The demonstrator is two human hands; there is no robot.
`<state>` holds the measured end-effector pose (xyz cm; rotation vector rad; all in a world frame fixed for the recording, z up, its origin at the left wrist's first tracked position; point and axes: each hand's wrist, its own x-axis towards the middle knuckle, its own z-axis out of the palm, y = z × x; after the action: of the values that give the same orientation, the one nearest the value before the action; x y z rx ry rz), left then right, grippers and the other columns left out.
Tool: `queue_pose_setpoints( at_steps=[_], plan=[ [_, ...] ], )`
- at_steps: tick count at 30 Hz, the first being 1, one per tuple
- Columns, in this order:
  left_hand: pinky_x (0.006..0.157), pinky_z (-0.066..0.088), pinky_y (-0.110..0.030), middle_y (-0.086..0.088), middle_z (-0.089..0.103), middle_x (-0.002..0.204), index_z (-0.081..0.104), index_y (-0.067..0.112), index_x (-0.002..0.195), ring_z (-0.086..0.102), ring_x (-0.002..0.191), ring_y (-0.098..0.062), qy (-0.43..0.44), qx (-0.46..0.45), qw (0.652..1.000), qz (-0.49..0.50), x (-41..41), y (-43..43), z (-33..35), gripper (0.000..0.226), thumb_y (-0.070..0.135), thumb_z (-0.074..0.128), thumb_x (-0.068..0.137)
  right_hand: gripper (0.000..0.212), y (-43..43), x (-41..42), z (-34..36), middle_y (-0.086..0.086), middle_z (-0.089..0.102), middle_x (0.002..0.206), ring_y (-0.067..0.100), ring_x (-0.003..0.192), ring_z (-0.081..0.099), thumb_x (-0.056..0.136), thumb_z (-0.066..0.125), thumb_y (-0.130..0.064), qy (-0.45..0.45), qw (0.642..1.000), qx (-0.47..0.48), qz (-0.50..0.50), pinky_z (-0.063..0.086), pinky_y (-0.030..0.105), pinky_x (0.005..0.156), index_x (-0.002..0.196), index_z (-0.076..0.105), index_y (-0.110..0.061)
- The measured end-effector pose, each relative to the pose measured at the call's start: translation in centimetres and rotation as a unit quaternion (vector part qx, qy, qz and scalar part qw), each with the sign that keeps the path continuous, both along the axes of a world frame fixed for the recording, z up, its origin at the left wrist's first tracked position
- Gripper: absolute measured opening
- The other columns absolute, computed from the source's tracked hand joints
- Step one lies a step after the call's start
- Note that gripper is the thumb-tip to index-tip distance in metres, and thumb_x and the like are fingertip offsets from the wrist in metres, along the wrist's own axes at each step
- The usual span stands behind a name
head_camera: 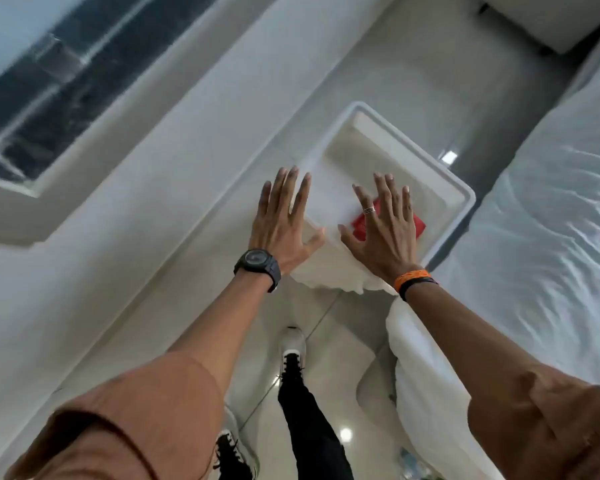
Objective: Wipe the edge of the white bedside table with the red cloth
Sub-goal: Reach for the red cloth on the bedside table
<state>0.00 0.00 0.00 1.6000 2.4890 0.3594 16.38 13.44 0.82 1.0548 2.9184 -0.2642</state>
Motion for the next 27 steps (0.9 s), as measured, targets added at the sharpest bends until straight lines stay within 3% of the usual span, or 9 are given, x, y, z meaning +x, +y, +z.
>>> queue_pose_setpoints(
  at_steps=[7, 12, 16, 19, 23, 27],
  plan=[
    [0.128, 0.012, -0.054, -0.019, 0.021, 0.168, 0.026, 0.008, 0.164, 0.013, 0.158, -0.036, 0.021, -0.057, 0.998, 0.005, 1.0, 2.1, -0.6, 0.093, 0.063, 0.04, 0.09, 0.066, 0.5, 3.0, -1.6, 0.011, 0.024, 0.165, 0.041, 0.149, 0.026, 0.096, 0.053, -0.057, -0.06, 0.996, -0.033, -0.05, 0.024, 0.066, 0.119, 0.152, 0.036, -0.028],
    [0.128, 0.008, -0.054, -0.019, 0.014, 0.17, 0.021, 0.006, 0.164, 0.007, 0.159, -0.035, 0.029, -0.068, 0.997, 0.0, 0.9, 2.0, -1.0, 0.095, 0.065, 0.036, 0.091, 0.058, 0.8, 2.4, -2.0, 0.016, 0.035, 0.158, 0.045, 0.135, 0.04, 0.095, 0.06, -0.05, -0.058, 0.997, -0.02, -0.055, 0.038, 0.061, 0.104, 0.145, 0.049, -0.023],
    [0.129, 0.007, -0.053, -0.019, 0.012, 0.171, 0.019, 0.006, 0.165, 0.005, 0.159, -0.034, 0.037, -0.067, 0.997, -0.001, 0.8, 1.9, -1.2, 0.096, 0.067, 0.033, 0.091, 0.041, 1.1, 1.6, -2.2, 0.017, 0.051, 0.142, 0.046, 0.116, 0.051, 0.093, 0.069, -0.033, -0.016, 0.997, -0.004, -0.076, 0.044, 0.054, 0.089, 0.13, 0.063, -0.019],
    [0.13, 0.007, -0.051, -0.017, 0.01, 0.171, 0.016, 0.006, 0.165, 0.004, 0.159, -0.032, 0.036, -0.082, 0.996, -0.005, 0.5, 1.7, -0.8, 0.099, 0.07, 0.032, 0.091, 0.031, 1.8, 0.9, -2.1, 0.016, 0.054, 0.137, 0.045, 0.114, 0.051, 0.095, 0.064, -0.023, 0.004, 0.996, -0.02, -0.089, 0.043, 0.052, 0.087, 0.125, 0.065, -0.014],
    [0.129, 0.01, -0.051, -0.015, 0.012, 0.171, 0.015, 0.006, 0.165, 0.005, 0.159, -0.031, 0.034, -0.07, 0.997, 0.006, -0.5, -0.1, 0.1, 0.102, 0.071, 0.036, 0.09, 0.036, 1.6, 0.5, -0.8, 0.017, 0.052, 0.137, 0.043, 0.116, 0.049, 0.094, 0.068, -0.02, 0.038, 0.994, -0.028, -0.104, 0.043, 0.053, 0.091, 0.129, 0.063, -0.012],
    [0.13, 0.006, -0.049, -0.015, 0.008, 0.172, 0.012, 0.005, 0.165, 0.003, 0.159, -0.031, 0.038, -0.08, 0.996, 0.033, -2.4, -4.0, 0.8, 0.106, 0.076, 0.031, 0.088, 0.039, -1.3, -1.8, 2.2, 0.015, 0.054, 0.137, 0.041, 0.116, 0.05, 0.093, 0.07, -0.025, 0.134, 0.985, 0.027, -0.107, 0.045, 0.05, 0.09, 0.13, 0.062, -0.015]
  ],
)
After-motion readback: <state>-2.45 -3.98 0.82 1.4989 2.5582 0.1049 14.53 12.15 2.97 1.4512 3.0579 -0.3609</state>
